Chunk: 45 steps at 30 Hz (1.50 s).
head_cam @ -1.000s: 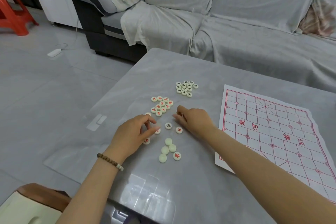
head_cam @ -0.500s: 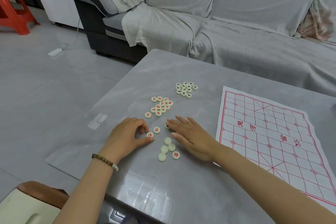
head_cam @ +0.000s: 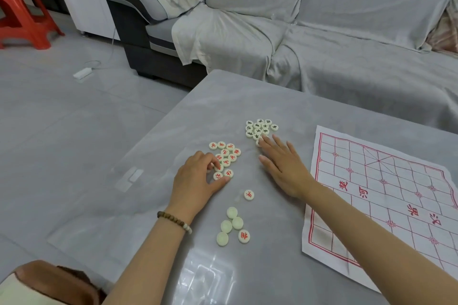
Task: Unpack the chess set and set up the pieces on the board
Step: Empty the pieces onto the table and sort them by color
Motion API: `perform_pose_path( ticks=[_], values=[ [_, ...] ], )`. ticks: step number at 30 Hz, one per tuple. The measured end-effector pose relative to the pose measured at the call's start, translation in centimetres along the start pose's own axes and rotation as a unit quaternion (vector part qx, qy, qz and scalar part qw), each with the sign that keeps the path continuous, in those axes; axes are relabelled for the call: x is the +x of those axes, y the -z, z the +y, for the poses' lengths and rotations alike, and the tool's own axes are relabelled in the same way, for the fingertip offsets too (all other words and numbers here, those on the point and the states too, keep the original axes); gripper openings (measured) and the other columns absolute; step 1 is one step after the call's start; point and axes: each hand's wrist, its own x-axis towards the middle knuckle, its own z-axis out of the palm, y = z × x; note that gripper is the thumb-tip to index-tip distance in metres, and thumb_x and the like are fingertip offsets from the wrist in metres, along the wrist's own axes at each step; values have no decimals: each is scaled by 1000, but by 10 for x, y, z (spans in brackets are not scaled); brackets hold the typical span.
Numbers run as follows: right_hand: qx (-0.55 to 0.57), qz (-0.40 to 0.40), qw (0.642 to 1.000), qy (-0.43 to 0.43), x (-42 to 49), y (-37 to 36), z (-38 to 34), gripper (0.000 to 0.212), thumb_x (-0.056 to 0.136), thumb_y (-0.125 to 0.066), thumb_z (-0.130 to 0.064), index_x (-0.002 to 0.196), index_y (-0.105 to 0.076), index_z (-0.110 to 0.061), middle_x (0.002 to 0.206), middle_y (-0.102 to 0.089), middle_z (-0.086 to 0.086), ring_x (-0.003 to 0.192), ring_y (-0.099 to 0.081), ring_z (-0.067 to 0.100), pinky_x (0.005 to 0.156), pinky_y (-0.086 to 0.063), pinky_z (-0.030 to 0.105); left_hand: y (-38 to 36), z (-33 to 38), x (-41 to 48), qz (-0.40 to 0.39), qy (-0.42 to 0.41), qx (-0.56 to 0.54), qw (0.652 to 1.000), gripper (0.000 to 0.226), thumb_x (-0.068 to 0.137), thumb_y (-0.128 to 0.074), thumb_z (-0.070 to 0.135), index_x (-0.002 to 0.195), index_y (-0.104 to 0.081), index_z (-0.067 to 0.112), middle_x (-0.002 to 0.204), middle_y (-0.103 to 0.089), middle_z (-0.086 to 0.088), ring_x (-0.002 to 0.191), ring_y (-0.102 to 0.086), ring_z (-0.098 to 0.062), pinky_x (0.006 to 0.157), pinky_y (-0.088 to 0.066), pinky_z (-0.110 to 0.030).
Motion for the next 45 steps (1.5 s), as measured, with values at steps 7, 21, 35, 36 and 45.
perform_pose_path(
  ticks=[7, 21, 35, 36, 45],
  values=[
    [59, -142, 980, 129, -84, 4, -41, 63, 89, -4, -63, 146, -10, -39, 153, -1, -25, 138, 6, -12, 113, 10, 17, 10, 1, -10, 20, -3, -70, 997, 28, 80, -63, 46, 102, -58, 28, 94, -53, 13, 84, -48, -3, 72, -43, -22],
    [161, 26, 983, 82, -61, -13, -65, 38, 89, -53, -37, 125, -53, -24, 125, -54, -9, 117, -48, 5, 103, -36, 27, 31, 7, -79, -169, -66, -43, 982, 51, 58, -75, 60, 97, -51, 37, 95, -53, 22, 90, -49, 2, 73, -40, -14],
    [128, -6, 992, 18, -71, -17, -82, 27, 80, -69, -27, 107, -64, -23, 95, -55, -8, 79, -46, 2, 72, -36, 17, 16, 3, -71, -98, -78, -18, 992, 18, 80, -67, 39, 94, -62, 29, 85, -51, 15, 76, -50, -2, 68, -44, -22],
    [107, 0, 994, 23, -70, -18, -83, 25, 83, -66, -26, 107, -65, -23, 95, -56, -7, 80, -46, 2, 72, -36, 17, 15, 1, -70, -91, -79, -19, 993, 17, 81, -66, 39, 93, -63, 27, 84, -51, 14, 75, -50, -3, 67, -45, -23],
    [185, 79, 979, -23, -64, -30, -74, 14, 84, -66, -34, 86, -71, -21, 86, -52, -11, 78, -47, 4, 73, -36, 19, 15, -4, -51, -29, -9, -89, 996, 16, 83, -65, 35, 83, -72, 20, 72, -61, 10, 67, -55, -3, 60, -38, -8]
  ],
)
